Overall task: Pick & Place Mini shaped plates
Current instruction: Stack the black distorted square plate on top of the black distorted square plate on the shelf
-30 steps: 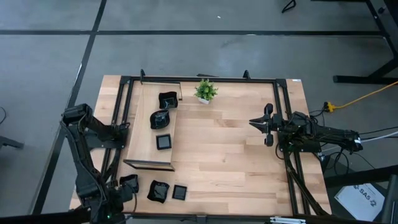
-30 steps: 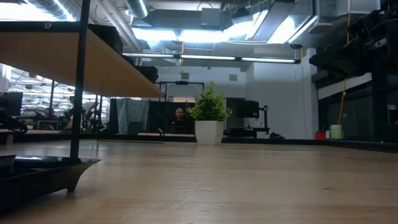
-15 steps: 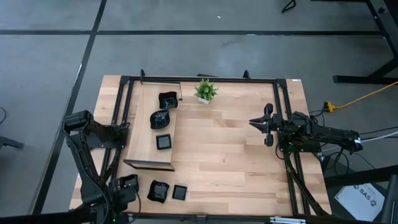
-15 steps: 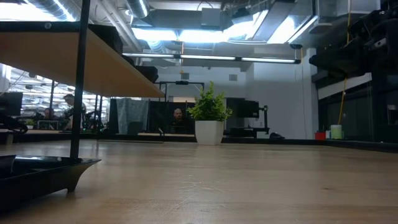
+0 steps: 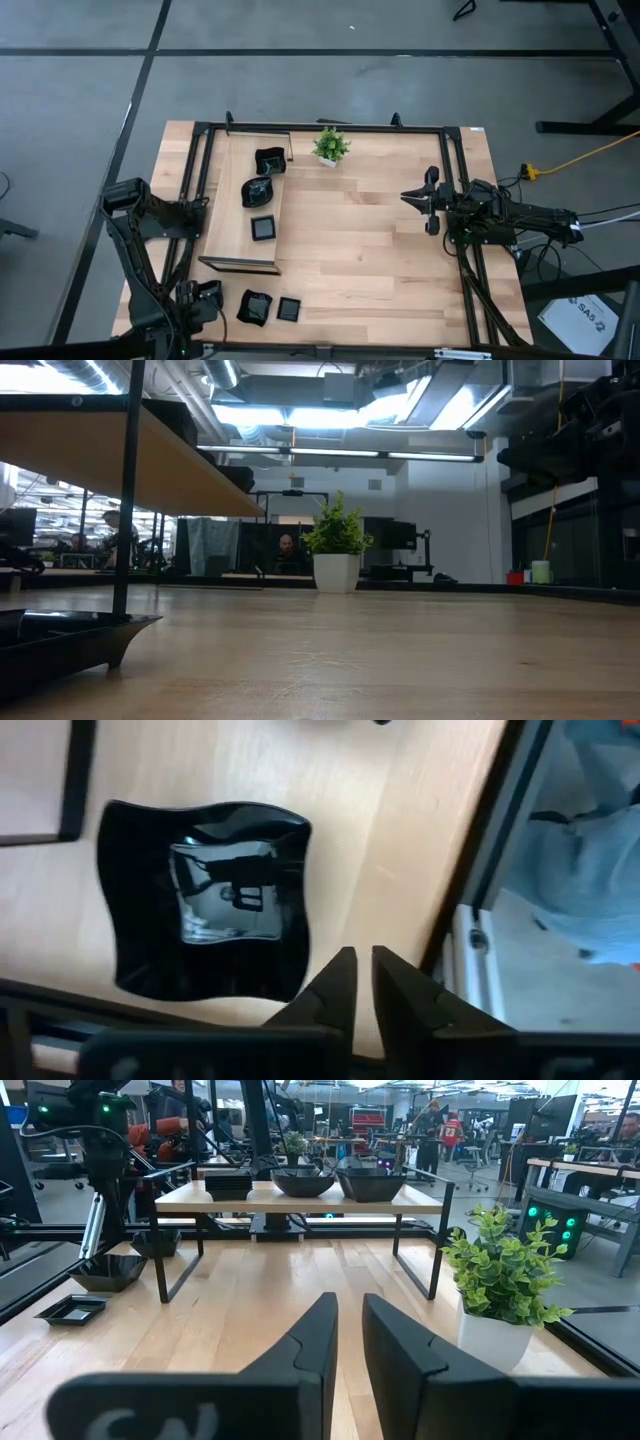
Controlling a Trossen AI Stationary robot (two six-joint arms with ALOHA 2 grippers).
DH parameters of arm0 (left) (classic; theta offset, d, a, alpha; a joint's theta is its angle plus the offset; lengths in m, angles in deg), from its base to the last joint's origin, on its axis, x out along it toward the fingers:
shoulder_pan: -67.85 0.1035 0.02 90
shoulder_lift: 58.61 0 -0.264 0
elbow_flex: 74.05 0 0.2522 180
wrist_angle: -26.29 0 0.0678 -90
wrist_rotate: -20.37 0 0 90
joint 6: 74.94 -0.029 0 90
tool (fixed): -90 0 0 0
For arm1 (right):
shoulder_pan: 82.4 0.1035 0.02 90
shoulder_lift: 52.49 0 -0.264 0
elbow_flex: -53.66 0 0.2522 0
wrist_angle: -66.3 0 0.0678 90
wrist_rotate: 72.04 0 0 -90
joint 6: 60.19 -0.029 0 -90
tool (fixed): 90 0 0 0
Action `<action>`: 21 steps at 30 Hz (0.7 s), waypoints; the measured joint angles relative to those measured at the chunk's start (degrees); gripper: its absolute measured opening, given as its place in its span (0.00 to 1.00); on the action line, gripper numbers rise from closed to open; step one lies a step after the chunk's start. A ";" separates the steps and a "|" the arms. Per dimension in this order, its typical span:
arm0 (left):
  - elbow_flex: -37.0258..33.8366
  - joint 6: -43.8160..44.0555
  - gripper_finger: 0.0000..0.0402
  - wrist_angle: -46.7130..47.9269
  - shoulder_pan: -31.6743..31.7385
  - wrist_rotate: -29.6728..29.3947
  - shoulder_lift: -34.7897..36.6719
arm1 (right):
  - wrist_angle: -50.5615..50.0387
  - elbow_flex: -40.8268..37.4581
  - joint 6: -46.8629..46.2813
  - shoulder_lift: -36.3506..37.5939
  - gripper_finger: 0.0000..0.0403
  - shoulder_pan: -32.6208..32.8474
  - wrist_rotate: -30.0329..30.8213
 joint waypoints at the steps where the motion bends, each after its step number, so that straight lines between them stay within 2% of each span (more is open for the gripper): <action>1: 0.01 -0.47 0.09 0.36 0.11 -0.12 -0.13 | 0.01 0.00 0.00 -0.02 0.13 0.00 0.00; 6: -0.02 -2.71 0.21 0.83 1.96 -0.02 -1.65 | -0.01 0.00 0.00 -0.02 0.13 0.00 0.00; 11: -0.02 -2.75 0.30 2.28 3.48 2.46 -2.10 | 0.01 0.00 0.00 -0.01 0.13 0.00 0.00; 15: -0.02 -4.25 0.33 2.80 3.80 2.78 -2.82 | 0.01 0.00 0.00 0.00 0.13 0.00 0.00; 21: -0.02 -7.24 0.33 2.80 4.20 5.66 -6.16 | 0.01 0.00 0.00 -0.01 0.13 0.00 0.00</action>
